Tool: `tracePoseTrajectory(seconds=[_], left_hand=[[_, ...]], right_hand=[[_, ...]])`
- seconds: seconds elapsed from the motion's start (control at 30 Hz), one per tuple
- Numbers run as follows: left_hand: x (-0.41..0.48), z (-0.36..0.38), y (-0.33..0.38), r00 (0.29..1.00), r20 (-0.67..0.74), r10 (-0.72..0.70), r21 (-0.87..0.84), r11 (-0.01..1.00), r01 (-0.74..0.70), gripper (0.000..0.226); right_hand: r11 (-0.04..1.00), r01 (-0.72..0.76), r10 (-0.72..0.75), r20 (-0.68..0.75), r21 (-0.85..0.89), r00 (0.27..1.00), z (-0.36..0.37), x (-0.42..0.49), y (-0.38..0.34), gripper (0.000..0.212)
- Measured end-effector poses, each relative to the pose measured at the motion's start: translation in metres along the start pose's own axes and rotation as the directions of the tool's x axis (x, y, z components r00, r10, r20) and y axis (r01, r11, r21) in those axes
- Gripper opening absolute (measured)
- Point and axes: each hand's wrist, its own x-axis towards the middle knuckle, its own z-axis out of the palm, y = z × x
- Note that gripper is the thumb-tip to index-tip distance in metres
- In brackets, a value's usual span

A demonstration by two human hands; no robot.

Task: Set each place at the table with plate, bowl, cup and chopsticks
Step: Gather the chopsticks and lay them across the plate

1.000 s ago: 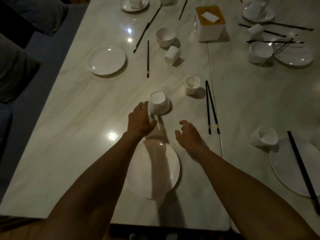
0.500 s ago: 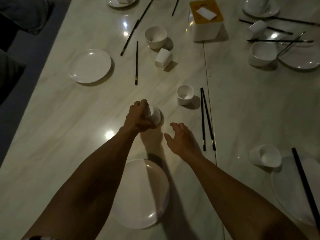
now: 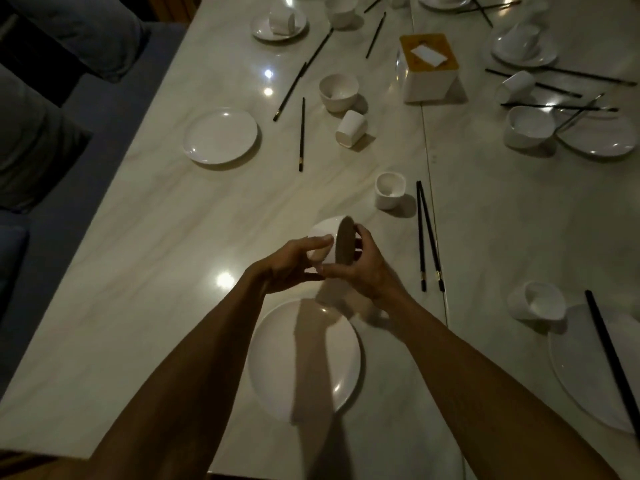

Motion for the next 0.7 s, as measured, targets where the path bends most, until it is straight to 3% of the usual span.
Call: tracePoseTrajectory(seconds=[0.07, 0.13, 0.23, 0.33, 0.4, 0.5, 0.6, 0.7], left_hand=[[-0.012, 0.001, -0.010, 0.994, -0.106, 0.017, 0.140, 0.990, -0.002, 0.074], [-0.025, -0.002, -0.027, 0.948, -0.299, 0.104, 0.348, 0.937, 0.007, 0.076], [-0.040, -0.028, -0.075, 0.832, -0.510, 0.218, 0.684, 0.689, 0.239, 0.069], [-0.054, -0.051, -0.120, 0.799, -0.479, 0.364, 0.863, 0.363, 0.352, 0.035], [-0.059, -0.057, -0.138, 0.784, -0.409, 0.468, 0.911, 0.253, 0.324, 0.019], [-0.061, -0.057, -0.142, 0.742, -0.401, 0.538, 0.915, 0.267, 0.301, 0.015], [-0.054, -0.052, -0.133, 0.711, -0.463, 0.530, 0.880, 0.368, 0.299, 0.028], [-0.036, -0.043, -0.114, 0.742, -0.485, 0.463, 0.855, 0.428, 0.292, 0.046]], right_hand=[[0.991, -0.008, -0.005, -0.093, -0.131, 0.996, -0.002, -0.007, 0.002, 0.109], [0.946, -0.097, 0.043, -0.174, -0.310, 0.984, -0.007, -0.014, 0.005, 0.120], [0.794, -0.306, 0.170, -0.292, -0.525, 0.941, -0.014, -0.030, 0.016, 0.126], [0.728, -0.429, 0.241, -0.387, -0.535, 0.890, -0.015, -0.046, 0.033, 0.126], [0.706, -0.473, 0.247, -0.442, -0.528, 0.862, -0.014, -0.053, 0.044, 0.126], [0.693, -0.492, 0.219, -0.496, -0.527, 0.840, -0.009, -0.059, 0.049, 0.127], [0.702, -0.510, 0.232, -0.518, -0.497, 0.823, -0.006, -0.060, 0.051, 0.133], [0.736, -0.514, 0.263, -0.513, -0.441, 0.817, -0.003, -0.061, 0.052, 0.140]])
